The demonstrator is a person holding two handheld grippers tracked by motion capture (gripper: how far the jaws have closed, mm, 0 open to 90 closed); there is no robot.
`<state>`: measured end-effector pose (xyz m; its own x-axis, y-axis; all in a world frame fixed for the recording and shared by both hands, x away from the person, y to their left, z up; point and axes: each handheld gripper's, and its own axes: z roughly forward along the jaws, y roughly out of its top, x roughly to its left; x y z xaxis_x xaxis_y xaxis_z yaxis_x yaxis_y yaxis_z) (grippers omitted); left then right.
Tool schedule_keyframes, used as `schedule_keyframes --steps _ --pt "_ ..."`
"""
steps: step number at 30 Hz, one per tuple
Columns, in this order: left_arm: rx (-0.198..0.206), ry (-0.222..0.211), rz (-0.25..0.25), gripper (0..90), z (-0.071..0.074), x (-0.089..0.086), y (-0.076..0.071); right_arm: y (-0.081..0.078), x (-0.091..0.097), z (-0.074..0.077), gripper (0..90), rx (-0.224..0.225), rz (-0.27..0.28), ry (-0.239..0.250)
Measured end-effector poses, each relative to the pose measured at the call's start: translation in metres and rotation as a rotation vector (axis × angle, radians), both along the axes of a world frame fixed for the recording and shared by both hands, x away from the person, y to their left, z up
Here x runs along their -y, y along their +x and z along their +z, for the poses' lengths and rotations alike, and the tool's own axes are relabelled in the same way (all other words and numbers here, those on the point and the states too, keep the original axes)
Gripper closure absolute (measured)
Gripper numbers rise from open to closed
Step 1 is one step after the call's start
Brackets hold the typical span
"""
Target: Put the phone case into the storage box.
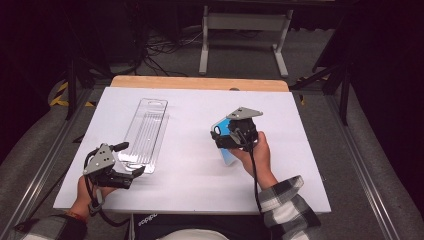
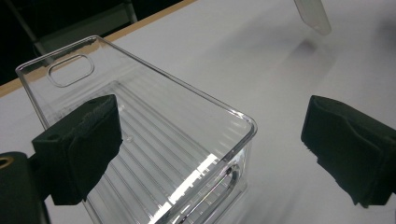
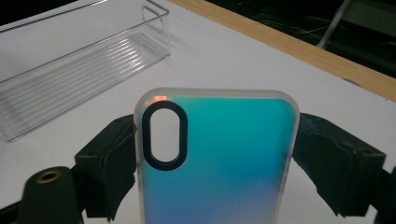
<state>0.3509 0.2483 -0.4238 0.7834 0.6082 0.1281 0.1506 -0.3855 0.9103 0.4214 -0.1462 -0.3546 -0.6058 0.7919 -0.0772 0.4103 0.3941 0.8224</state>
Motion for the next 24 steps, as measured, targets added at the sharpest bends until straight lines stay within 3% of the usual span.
schedule_keyframes --steps 10,24 --pt "-0.003 0.003 0.0 6.2 0.0 0.0 0.0 -0.008 0.003 -0.004 16.9 0.055 -0.012 0.025" --pt "0.008 -0.007 -0.001 7.3 0.003 0.005 -0.001 -0.034 0.004 -0.005 16.9 0.186 0.02 0.075"
